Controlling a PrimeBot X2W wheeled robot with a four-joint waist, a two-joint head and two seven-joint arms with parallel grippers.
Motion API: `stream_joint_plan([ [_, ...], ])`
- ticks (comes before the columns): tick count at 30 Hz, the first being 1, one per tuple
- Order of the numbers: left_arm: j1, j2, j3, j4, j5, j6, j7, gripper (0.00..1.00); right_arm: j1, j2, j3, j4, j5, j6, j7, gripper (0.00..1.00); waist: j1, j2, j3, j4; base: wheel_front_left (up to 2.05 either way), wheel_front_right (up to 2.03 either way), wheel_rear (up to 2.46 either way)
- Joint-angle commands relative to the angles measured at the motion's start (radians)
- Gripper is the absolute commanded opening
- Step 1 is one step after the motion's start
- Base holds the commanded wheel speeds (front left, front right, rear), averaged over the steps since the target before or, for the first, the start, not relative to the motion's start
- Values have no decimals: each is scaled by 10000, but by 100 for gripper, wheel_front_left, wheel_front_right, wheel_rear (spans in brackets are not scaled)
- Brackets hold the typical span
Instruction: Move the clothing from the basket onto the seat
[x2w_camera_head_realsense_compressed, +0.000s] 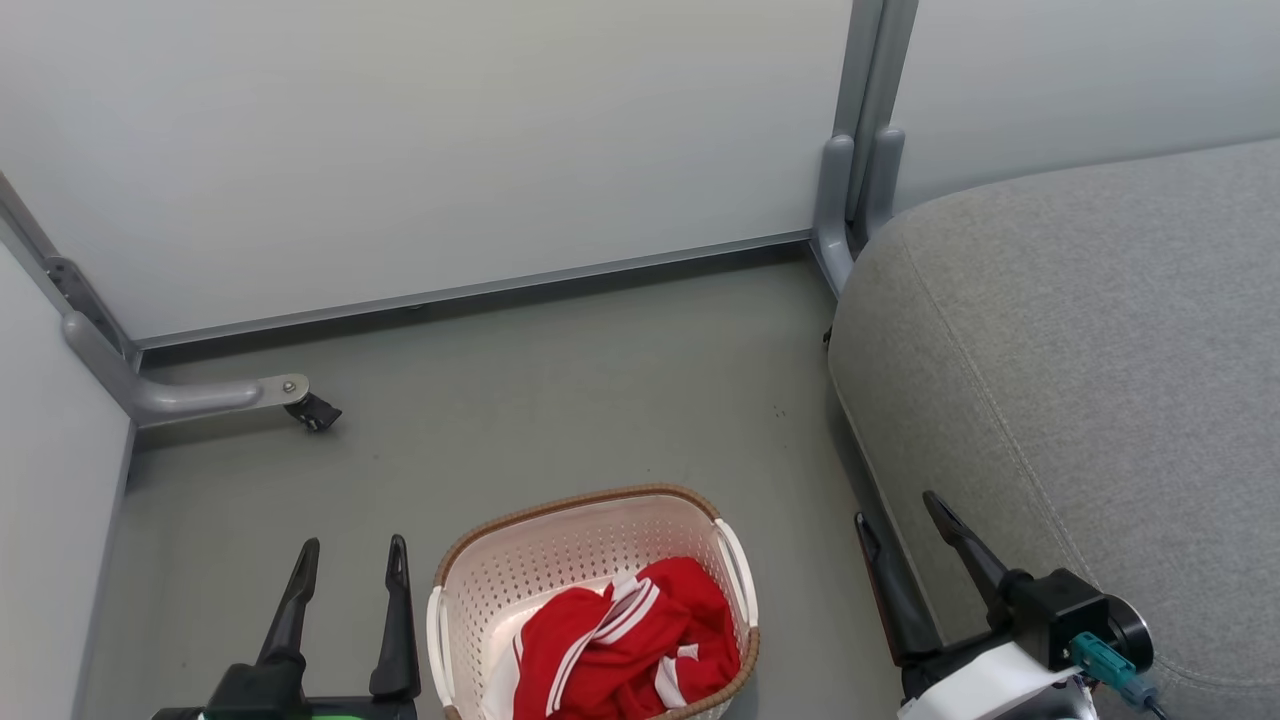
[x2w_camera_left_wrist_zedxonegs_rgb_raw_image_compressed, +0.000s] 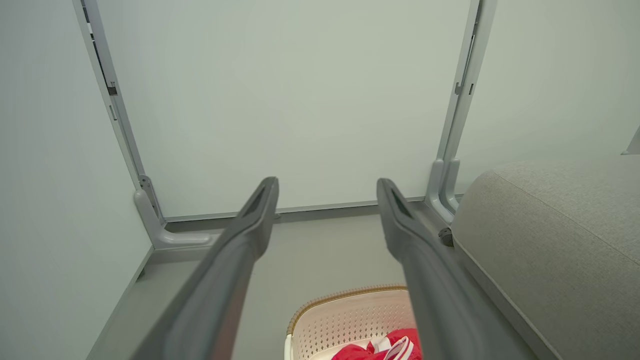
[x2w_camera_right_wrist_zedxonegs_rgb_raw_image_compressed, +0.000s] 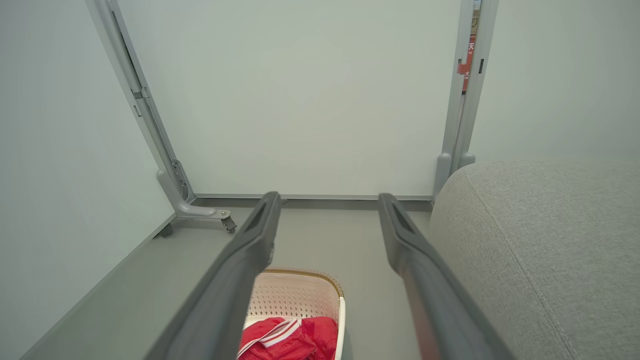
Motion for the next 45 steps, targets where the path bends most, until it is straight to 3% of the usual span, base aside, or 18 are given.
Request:
stream_joint_plan([
  [1,170,68,-5,-63,207,-14,-73,100,96,-59,40,-17,-196,0,-83,100,-1,0,-10,-19,0,0,0],
  [19,221,69,-14,79,198,-33,-91,100,117,-59,118,-69,-225,0,-108,100,-1,0,16,-101,0,0,0],
  [26,30,67,-95,202,88,-23,-82,100,-63,-59,96,-135,-158,0,-108,100,-1,0,552,-146,0,0,0],
  [33,-749,66,-506,169,549,7,-82,100,-628,-54,-228,-415,-276,-1,-107,100,-1,0,2246,-62,0,0,0],
  [45,-3639,137,-1810,1560,1441,-609,-76,100,-2341,-53,-890,-1030,-613,-1,-107,100,-1,0,5597,139,0,0,0],
])
